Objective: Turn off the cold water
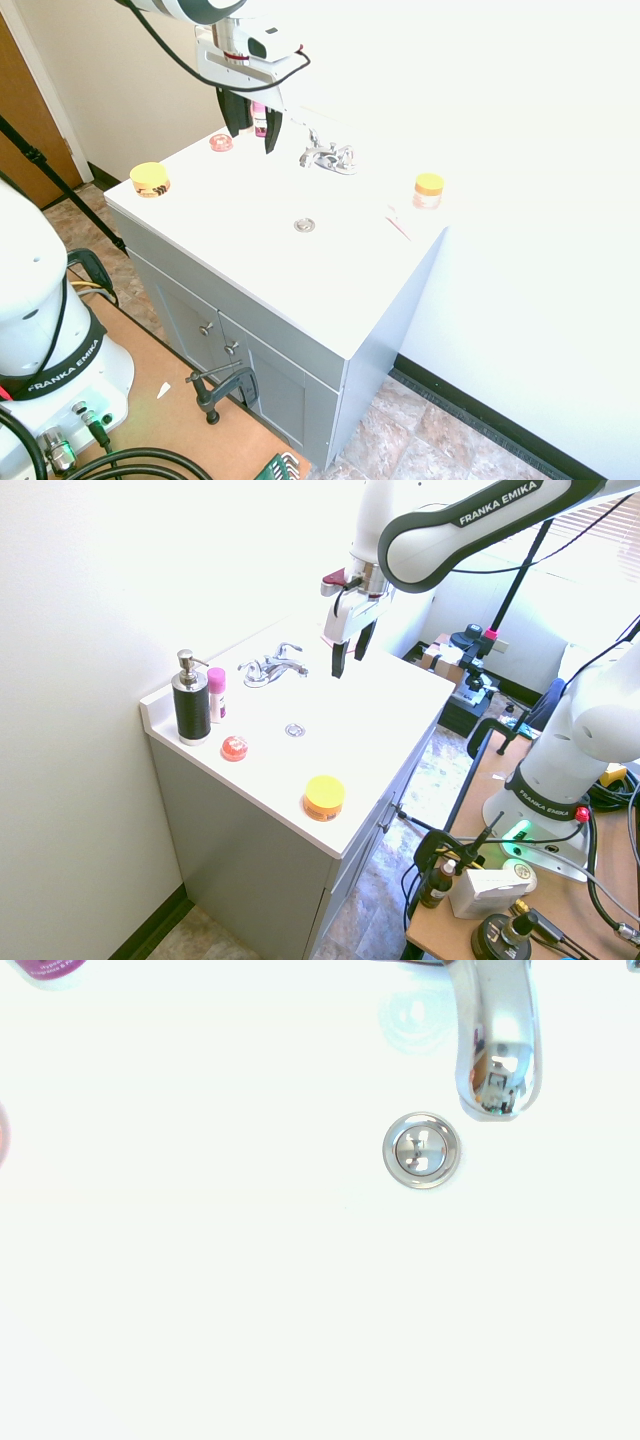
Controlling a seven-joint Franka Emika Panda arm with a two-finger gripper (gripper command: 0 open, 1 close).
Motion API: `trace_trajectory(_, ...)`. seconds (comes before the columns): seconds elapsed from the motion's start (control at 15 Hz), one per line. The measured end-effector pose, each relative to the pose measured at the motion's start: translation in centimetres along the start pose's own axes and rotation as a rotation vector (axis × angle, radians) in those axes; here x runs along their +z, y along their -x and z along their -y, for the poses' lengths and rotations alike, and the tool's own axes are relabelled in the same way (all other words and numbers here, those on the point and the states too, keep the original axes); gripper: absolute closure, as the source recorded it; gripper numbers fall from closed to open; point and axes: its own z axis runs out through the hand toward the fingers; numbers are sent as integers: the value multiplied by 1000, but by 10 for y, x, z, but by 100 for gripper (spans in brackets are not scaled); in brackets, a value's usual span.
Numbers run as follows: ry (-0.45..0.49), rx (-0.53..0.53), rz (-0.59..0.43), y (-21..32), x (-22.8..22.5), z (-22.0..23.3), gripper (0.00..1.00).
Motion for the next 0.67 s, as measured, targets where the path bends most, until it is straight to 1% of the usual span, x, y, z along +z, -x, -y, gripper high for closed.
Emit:
trace_trajectory(0.13, -6, 8, -6, -1, 0, 1, 0)
trace_trajectory(0.27, -25, 53, -52, -11, 3, 2, 0)
trace_trajectory(0.47, -45, 128, -134, -42, 20, 4, 0)
trace_trajectory(0.67, -50, 170, -194, -81, 32, 15, 0)
